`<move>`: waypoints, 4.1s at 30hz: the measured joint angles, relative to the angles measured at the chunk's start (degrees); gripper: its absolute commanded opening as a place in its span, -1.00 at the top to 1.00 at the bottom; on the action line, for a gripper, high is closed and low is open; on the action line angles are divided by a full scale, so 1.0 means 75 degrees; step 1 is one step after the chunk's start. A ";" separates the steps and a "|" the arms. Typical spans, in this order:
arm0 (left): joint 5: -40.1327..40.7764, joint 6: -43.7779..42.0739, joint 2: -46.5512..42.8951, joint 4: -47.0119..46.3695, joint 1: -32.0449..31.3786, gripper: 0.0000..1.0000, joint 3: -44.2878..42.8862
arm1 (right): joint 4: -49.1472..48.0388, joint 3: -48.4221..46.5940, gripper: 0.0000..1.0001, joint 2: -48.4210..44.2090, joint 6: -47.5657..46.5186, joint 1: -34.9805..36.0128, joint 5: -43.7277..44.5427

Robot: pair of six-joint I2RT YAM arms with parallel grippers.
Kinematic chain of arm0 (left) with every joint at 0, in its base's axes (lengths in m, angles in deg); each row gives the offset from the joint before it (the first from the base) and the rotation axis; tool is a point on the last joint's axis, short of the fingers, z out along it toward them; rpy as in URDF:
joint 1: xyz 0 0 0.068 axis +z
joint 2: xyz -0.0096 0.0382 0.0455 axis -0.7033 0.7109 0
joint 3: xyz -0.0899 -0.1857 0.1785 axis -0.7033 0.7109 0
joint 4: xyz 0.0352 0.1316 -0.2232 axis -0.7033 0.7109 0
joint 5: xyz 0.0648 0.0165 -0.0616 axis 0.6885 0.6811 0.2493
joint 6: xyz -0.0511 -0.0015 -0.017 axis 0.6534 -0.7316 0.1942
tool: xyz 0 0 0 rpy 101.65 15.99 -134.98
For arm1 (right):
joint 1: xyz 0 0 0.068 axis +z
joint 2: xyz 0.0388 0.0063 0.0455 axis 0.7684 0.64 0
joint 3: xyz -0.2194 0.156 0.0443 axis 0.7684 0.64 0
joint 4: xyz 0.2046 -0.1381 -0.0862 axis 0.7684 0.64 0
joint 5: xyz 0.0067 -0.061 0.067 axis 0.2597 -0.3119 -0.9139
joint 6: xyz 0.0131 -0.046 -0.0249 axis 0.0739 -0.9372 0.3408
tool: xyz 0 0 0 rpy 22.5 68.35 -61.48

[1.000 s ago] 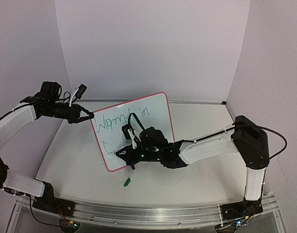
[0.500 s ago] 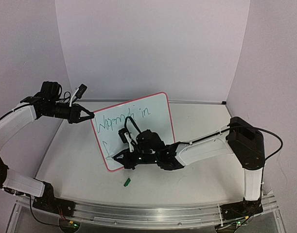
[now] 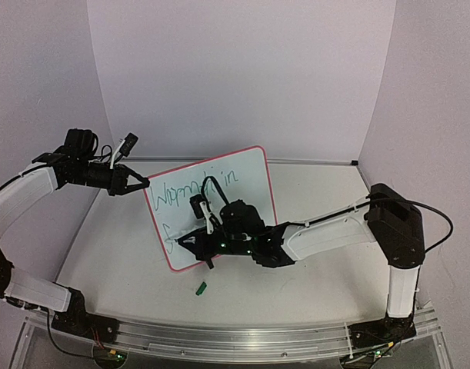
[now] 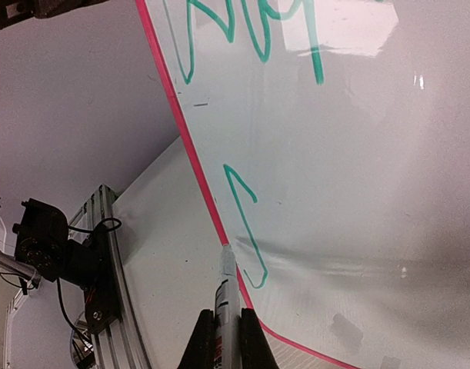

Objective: Write a sentence on the whiteboard
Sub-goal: Write on the whiteboard with the whiteboard marker without the cap.

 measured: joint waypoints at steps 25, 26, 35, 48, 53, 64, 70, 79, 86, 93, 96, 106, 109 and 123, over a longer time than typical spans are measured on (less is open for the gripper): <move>0.0021 0.0003 0.0000 -0.0044 -0.0034 1.00 0.0000 | 0.0004 -0.0022 1.00 -0.0004 0.0131 0.0038 0.0718; 0.0026 0.0003 0.0002 -0.0053 -0.0039 1.00 0.0000 | 0.0000 -0.0001 1.00 -0.0018 0.0134 0.0038 0.0746; 0.0074 0.0003 0.0003 -0.0065 -0.0055 1.00 0.0000 | -0.0003 0.0154 1.00 -0.0143 0.0154 0.0039 0.0971; 0.0085 0.0006 0.0003 -0.0067 -0.0055 1.00 0.0000 | -0.0006 0.0154 1.00 -0.0143 0.0154 0.0052 0.0990; 0.0082 0.0003 0.0000 -0.0067 -0.0058 1.00 0.0000 | 0.0002 0.0154 1.00 -0.0156 0.0116 0.0050 0.0943; 0.0082 0.0006 0.0000 -0.0067 -0.0073 1.00 0.0000 | -0.0029 0.0515 1.00 -0.0667 -0.0100 -0.0008 0.0617; 0.0083 0.0006 0.0000 -0.0067 -0.0086 1.00 0.0000 | -0.0010 0.0772 1.00 -0.1209 -0.0250 -0.0006 0.0565; 0.0085 0.0006 -0.0003 -0.0070 -0.0092 1.00 0.0000 | 0.0063 0.0810 1.00 -0.1370 -0.0347 -0.0100 0.0391; 0.0087 0.0006 -0.0009 -0.0070 -0.0104 1.00 0.0000 | 0.0054 0.0863 1.00 -0.1370 -0.0379 -0.0266 0.0014; 0.0093 0.0006 -0.0017 -0.0067 -0.0122 1.00 0.0000 | -0.0005 0.0898 1.00 -0.1370 -0.0491 -0.0419 -0.0276; 0.0114 0.0006 -0.0023 -0.0069 -0.0133 1.00 0.0000 | -0.0013 0.0898 1.00 -0.1353 -0.0534 -0.0433 -0.0298; 0.0140 0.0006 -0.0026 -0.0070 -0.0143 1.00 0.0000 | 0.0021 0.0726 1.00 -0.0873 -0.0561 -0.0434 -0.0292; 0.0140 0.0009 -0.0026 -0.0070 -0.0143 1.00 0.0000 | 0.0065 0.0576 1.00 -0.0772 -0.0612 -0.0430 -0.0292; 0.0140 0.0006 -0.0026 -0.0070 -0.0149 1.00 0.0000 | 0.0391 -0.0032 1.00 -0.0318 -0.0727 -0.0382 -0.0272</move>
